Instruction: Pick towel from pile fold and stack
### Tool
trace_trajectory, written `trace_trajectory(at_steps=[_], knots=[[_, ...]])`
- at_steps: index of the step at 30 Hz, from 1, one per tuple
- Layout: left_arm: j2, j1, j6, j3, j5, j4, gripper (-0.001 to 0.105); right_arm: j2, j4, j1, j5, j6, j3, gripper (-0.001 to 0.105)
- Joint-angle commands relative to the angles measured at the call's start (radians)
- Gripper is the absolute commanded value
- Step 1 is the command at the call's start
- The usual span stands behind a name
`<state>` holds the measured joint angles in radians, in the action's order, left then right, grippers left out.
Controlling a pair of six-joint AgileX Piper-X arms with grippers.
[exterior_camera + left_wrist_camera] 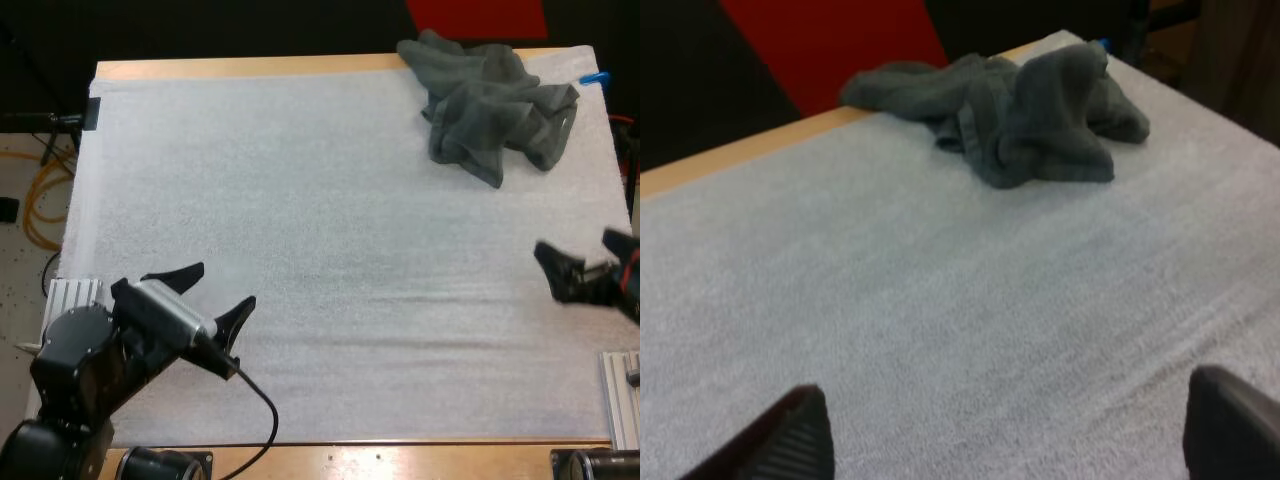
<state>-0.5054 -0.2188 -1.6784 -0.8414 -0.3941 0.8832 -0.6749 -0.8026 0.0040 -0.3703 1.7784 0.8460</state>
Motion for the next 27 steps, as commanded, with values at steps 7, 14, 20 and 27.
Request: trace_trajectory(at_steps=[7,14,20,27], knots=[[-0.036,-0.003,-0.008,-0.017,-0.009,-0.062,0.07,-0.343,0.364,-0.001,0.082,-0.067,0.024,0.089],[-0.036,-0.003,-0.021,-0.017,-0.009,-0.062,0.07,-0.694,0.463,-0.001,0.134,-0.189,0.143,0.089],[-0.036,-0.003,-0.052,-0.017,-0.009,-0.066,0.07,-0.97,0.463,-0.001,0.132,-0.265,0.276,0.089],[-0.036,-0.003,-0.052,-0.017,-0.009,-0.066,0.07,-1.191,0.463,0.003,-0.016,-0.373,0.398,0.088]])
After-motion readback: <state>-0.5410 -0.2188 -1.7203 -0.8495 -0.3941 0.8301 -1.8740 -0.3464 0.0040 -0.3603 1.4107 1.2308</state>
